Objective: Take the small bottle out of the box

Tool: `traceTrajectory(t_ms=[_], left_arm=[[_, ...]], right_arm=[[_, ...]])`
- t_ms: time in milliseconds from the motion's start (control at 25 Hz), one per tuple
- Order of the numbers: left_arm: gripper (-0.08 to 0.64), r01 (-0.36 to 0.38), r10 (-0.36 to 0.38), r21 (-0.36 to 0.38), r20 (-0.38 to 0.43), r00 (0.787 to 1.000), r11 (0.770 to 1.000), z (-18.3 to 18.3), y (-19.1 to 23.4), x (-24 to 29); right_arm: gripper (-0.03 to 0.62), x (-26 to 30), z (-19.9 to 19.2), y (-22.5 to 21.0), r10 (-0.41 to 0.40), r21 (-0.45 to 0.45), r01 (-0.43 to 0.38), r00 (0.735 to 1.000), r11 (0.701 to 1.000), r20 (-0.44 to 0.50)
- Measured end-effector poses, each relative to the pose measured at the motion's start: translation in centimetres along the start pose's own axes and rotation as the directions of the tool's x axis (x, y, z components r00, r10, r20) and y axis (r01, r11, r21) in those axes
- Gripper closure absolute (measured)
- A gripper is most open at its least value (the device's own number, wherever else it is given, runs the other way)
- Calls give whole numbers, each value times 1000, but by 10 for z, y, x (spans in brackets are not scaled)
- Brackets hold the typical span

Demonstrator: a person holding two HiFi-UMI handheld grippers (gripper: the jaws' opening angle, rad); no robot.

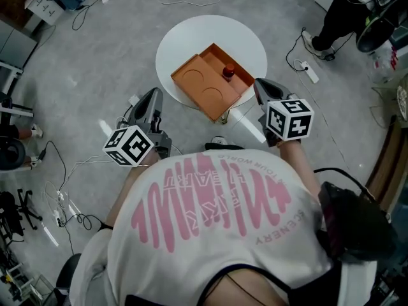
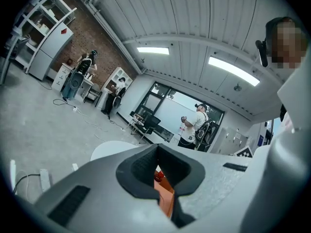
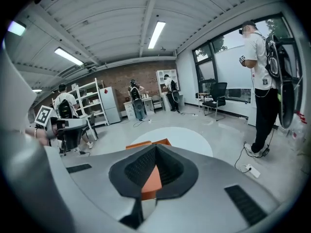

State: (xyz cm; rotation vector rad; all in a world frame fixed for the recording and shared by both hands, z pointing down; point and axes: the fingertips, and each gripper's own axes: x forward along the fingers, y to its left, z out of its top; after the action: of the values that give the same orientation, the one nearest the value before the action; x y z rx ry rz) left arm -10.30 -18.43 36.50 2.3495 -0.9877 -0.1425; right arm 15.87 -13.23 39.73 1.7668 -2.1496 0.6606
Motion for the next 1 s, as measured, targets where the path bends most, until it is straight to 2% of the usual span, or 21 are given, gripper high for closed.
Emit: traceTrajectory(t_ms=[240,440,560,760,1000], left_arm=[[552,-61,61,-21,-1,998,998,-2,12,37],[552,-140,141,-41,12,990,989,-4,31,42],[552,-191,193,-77,27,981,979,-5,45,44],[552,-267,272,-115,23,962,957,-13,54,41],[552,-338,342,-140,2,940,931,-19,72,37]], right_arm=[[589,48,11,-32,63,4,-63,997,998,-35],[589,85,4,-43,131,14,-130,987,991,-89],[589,108,-3,-45,171,17,-170,976,985,-135],[589,137,-20,-43,252,20,-255,938,967,-238],[589,173,-23,-38,308,4,-316,922,949,-234]])
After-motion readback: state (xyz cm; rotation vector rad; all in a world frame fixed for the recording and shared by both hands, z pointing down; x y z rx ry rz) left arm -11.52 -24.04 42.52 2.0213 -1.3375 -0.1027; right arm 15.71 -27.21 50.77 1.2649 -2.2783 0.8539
